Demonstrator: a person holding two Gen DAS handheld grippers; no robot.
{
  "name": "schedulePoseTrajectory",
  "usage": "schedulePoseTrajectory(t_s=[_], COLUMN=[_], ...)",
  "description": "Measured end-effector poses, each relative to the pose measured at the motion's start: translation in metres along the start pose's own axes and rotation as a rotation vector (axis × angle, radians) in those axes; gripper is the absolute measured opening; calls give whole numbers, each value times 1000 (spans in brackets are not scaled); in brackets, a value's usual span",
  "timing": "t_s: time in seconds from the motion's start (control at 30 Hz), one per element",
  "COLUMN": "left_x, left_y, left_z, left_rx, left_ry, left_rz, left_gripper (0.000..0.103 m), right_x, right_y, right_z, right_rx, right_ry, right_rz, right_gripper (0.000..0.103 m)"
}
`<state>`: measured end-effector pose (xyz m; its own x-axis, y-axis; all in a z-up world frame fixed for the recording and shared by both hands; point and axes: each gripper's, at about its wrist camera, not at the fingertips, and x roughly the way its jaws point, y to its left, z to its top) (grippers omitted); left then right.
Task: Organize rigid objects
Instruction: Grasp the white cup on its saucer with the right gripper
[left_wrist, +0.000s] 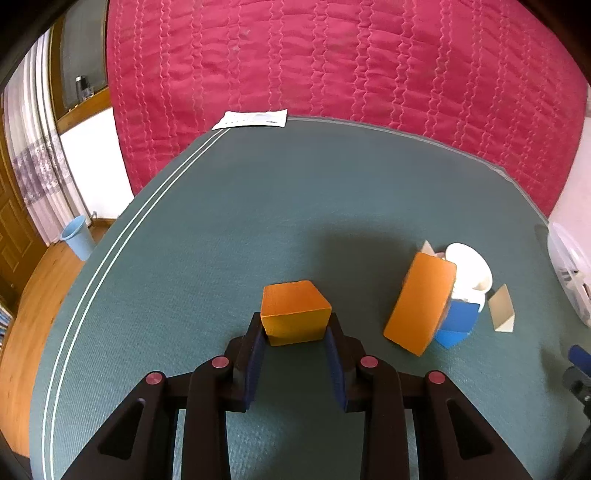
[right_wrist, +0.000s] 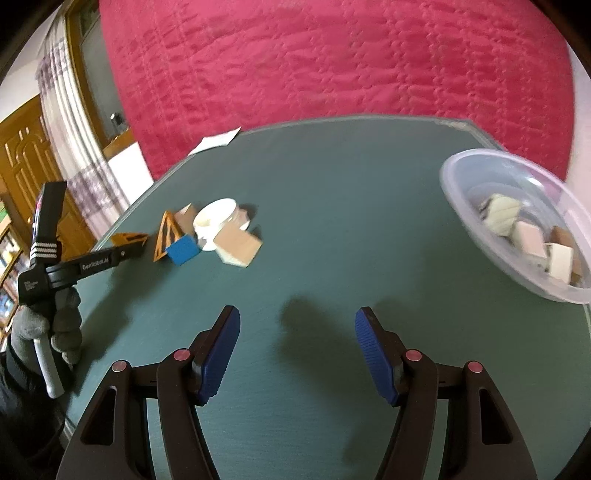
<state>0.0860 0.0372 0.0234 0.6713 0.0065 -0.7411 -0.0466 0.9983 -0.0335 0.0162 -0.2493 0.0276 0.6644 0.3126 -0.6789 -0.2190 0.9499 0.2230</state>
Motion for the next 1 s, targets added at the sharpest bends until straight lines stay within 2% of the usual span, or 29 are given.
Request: schedulePoseTrajectory(t_s=[0.13, 0.3, 0.4, 0.8, 1.0], left_x=[-6, -14, -14, -15, -16], left_y=[-2, -2, 0, 4, 3], left_z=[-4, -8, -10, -15, -16], left_rx=[22, 39, 41, 45, 39], left_ry=[-12, -31, -32, -37, -34], left_rz=[-15, -32, -35, -54, -59], left_gripper=[33, 33, 33, 33, 33], right_x=[16, 32, 42, 80, 103], right_y=[10, 23, 31, 57, 75], right_z=[8, 21, 31, 70, 83], right_rx=[-15, -56, -85, -54, -78], right_ry=[58, 89, 96, 93, 106], right_rz=[48, 50, 50, 93, 82], right_gripper=[66, 66, 66, 66, 66])
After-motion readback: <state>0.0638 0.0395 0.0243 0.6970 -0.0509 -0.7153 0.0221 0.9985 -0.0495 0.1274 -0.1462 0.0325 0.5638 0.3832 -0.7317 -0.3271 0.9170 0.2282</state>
